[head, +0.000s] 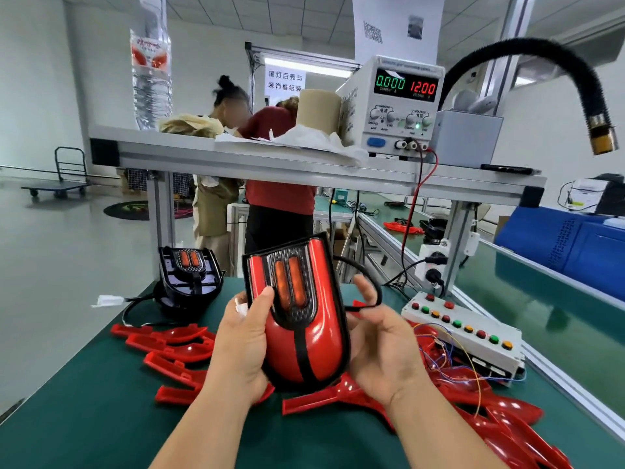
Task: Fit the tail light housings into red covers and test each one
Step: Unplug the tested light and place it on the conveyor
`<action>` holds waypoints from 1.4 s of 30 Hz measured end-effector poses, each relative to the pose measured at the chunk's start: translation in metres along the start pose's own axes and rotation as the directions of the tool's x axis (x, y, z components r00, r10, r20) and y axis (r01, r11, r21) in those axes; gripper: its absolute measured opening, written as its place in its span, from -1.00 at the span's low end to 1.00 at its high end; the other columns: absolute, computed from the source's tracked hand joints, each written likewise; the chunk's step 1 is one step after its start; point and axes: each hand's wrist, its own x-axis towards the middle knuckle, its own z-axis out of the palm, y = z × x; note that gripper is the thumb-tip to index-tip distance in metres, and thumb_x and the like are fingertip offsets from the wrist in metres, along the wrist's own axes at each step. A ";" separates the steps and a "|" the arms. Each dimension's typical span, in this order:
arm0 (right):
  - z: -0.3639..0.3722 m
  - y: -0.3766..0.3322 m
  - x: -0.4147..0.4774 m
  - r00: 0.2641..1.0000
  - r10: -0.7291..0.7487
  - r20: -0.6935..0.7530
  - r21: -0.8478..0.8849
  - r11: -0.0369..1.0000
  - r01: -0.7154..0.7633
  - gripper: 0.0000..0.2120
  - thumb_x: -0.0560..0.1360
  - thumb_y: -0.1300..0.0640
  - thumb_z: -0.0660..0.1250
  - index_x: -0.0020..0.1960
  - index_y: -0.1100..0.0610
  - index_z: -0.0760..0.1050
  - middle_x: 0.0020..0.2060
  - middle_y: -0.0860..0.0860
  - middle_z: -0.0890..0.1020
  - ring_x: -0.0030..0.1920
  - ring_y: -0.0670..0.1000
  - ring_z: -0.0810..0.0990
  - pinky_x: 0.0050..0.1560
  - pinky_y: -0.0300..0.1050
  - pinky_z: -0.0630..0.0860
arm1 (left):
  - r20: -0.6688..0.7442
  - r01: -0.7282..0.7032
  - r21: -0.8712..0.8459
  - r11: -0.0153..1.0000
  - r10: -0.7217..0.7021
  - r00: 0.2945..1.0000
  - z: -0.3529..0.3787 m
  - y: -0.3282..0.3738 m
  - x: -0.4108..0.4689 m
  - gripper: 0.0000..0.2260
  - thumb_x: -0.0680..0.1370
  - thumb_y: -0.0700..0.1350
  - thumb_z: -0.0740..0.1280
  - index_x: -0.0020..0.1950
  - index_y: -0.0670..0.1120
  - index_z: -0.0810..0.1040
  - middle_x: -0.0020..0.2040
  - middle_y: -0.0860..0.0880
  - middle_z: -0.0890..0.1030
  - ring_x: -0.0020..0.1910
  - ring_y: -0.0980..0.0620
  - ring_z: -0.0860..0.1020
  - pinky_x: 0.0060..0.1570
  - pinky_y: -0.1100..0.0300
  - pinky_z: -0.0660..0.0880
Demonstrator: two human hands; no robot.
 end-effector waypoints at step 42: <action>-0.173 -0.270 -0.116 0.422 -0.278 -0.863 -0.178 0.949 0.262 -0.51 0.67 -0.12 0.02 0.04 0.22 0.55 -0.28 0.25 0.70 -0.33 0.24 0.69 -0.33 0.14 0.62 | 0.439 0.352 0.429 0.832 -0.532 0.724 0.383 -0.156 -0.025 -0.77 0.65 -0.27 0.17 0.29 -0.17 0.45 0.00 -0.20 0.64 -0.22 -0.07 0.57 -0.23 0.11 0.54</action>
